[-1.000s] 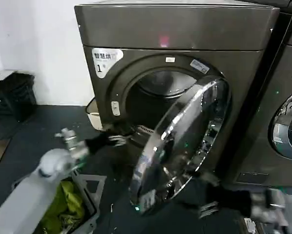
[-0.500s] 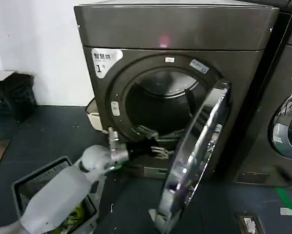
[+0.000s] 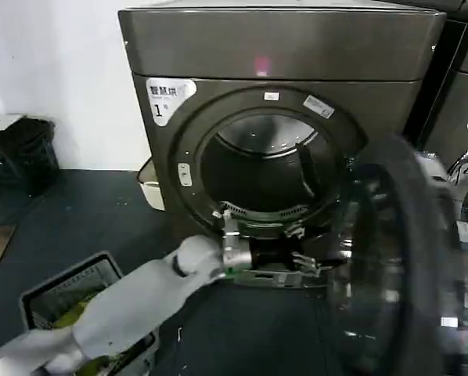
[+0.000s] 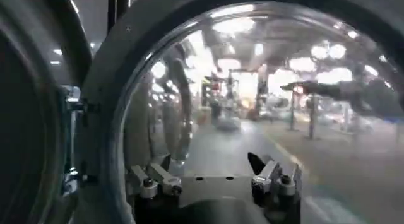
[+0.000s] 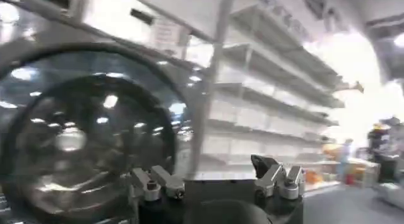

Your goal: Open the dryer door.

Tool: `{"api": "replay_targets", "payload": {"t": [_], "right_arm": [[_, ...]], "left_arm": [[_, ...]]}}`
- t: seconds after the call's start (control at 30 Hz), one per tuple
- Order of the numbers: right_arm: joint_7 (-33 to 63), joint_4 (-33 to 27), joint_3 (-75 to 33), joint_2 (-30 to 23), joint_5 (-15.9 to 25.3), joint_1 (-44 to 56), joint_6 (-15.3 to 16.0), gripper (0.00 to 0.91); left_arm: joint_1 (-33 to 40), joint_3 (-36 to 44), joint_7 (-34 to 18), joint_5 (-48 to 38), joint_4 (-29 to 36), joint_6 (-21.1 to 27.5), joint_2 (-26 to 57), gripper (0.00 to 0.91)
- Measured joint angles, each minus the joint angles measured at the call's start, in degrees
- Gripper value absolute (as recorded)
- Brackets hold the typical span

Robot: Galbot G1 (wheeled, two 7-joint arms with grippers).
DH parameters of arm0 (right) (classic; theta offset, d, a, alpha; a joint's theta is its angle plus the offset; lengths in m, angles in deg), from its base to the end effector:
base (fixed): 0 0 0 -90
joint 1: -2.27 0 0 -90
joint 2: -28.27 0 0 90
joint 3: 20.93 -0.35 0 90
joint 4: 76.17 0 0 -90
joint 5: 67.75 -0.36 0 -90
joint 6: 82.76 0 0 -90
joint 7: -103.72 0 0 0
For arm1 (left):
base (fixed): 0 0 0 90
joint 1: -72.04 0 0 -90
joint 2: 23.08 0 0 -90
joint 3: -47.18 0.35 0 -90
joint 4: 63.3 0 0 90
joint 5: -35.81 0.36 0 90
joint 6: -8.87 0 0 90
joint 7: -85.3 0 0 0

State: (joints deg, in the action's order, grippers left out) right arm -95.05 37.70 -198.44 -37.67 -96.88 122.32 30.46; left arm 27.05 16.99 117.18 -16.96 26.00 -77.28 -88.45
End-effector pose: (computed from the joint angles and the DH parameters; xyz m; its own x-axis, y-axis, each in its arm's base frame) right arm -0.0139 -0.3836 -0.0526 -0.6950 0.6897 -0.2031 0.7182 0.6525 -0.2419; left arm 0.4475 -0.1351 -0.1914 -0.1095 0.9927 -0.0503 0.9937 0.1080 -0.0313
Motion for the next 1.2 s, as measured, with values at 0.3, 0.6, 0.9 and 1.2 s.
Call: {"api": "replay_targets", "payload": {"t": [0.3,0.6,0.9,1.2], "right_arm": [[0.6,0.5,-9.1,1.7,-1.2,2.6,1.8,0.907],[2.2,1.2,-12.5,2.7,-4.3,3.0,2.7,0.907],[2.7,-0.2,-16.7,4.3,-1.6,4.7,2.4,0.907],[5.4,-1.5,-19.6,5.4,-0.1,5.1,2.0,0.907]], "left_arm": [[2.3,2.8,-2.5,4.7,-7.1,-2.8,-8.3,0.907],[3.6,2.8,-7.9,10.9,-12.0,-2.7,-15.2,0.907],[3.4,1.3,-8.9,12.3,-14.0,-3.4,-18.7,0.907],[2.7,0.7,-9.5,7.7,-12.8,-3.3,-17.5,0.907]]}}
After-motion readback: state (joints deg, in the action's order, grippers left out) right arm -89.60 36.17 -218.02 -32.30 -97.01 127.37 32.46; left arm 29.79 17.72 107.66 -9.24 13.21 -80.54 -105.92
